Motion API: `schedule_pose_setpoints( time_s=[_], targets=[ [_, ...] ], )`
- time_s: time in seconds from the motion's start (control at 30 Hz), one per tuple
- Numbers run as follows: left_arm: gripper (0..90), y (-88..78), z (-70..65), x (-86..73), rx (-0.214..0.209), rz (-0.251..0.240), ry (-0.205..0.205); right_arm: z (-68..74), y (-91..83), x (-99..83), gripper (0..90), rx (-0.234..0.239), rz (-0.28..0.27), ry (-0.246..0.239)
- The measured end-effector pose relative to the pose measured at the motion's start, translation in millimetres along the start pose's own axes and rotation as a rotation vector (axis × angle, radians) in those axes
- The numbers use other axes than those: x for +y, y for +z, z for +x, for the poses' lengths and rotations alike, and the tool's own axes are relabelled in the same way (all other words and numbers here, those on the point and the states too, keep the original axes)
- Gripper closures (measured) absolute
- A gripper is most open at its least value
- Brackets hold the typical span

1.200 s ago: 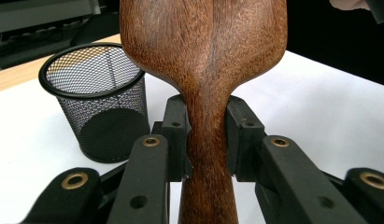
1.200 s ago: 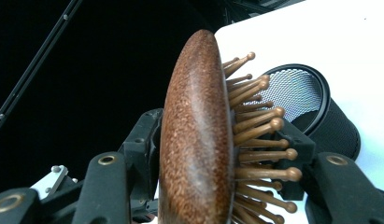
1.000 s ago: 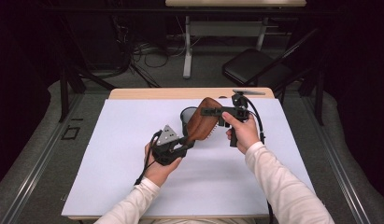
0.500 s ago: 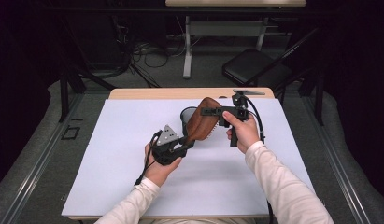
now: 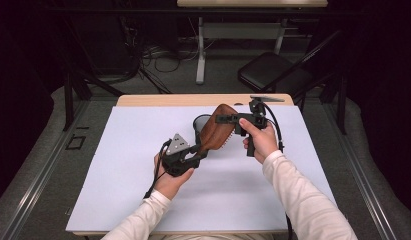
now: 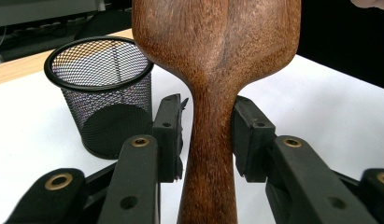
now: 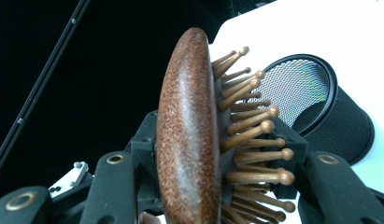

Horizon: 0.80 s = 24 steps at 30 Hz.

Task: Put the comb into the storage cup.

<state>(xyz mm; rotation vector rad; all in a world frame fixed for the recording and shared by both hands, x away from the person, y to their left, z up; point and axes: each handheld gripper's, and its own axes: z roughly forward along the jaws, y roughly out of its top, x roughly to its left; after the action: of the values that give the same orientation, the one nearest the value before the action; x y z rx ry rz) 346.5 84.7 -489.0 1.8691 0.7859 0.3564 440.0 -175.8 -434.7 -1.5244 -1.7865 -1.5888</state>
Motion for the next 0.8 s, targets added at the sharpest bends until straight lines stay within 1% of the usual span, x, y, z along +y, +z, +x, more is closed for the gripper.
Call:
schedule_pose_setpoints(
  time_s=[0.17,0.27,0.33,0.43,0.5,0.57,0.7,0.8],
  targets=[
    [61.6,-1.2,0.5,0.4,0.001,-0.01,-0.012,-0.5,-0.3,0.6,48.7,-0.001,0.002,0.001],
    [60.3,-1.5,0.9,0.3,-0.006,-0.015,-0.019,-1.5,-0.3,0.8,48.7,-0.006,-0.006,0.007],
    [58.7,-1.9,1.3,0.5,-0.005,-0.019,-0.029,-2.5,-0.8,1.3,48.7,-0.01,-0.011,0.007],
    [55.3,-2.3,2.1,0.4,-0.017,-0.023,-0.052,-4.5,-1.3,2.1,48.8,-0.016,-0.015,0.006],
    [53.9,-2.6,2.2,0.2,-0.016,-0.023,-0.052,-5.3,-2.3,2.8,48.8,-0.021,-0.009,0.01],
    [52.0,-2.9,2.2,0.2,-0.02,-0.023,-0.053,-6.1,-2.2,3.0,48.8,-0.021,-0.021,0.013],
    [46.6,-5.1,2.1,1.0,-0.024,-0.037,-0.051,-7.1,-3.2,3.7,48.8,-0.024,-0.026,0.019],
    [43.3,-6.5,2.3,1.3,-0.019,-0.042,-0.05,-8.0,-4.3,4.5,48.8,-0.025,-0.032,0.016]
  ],
)
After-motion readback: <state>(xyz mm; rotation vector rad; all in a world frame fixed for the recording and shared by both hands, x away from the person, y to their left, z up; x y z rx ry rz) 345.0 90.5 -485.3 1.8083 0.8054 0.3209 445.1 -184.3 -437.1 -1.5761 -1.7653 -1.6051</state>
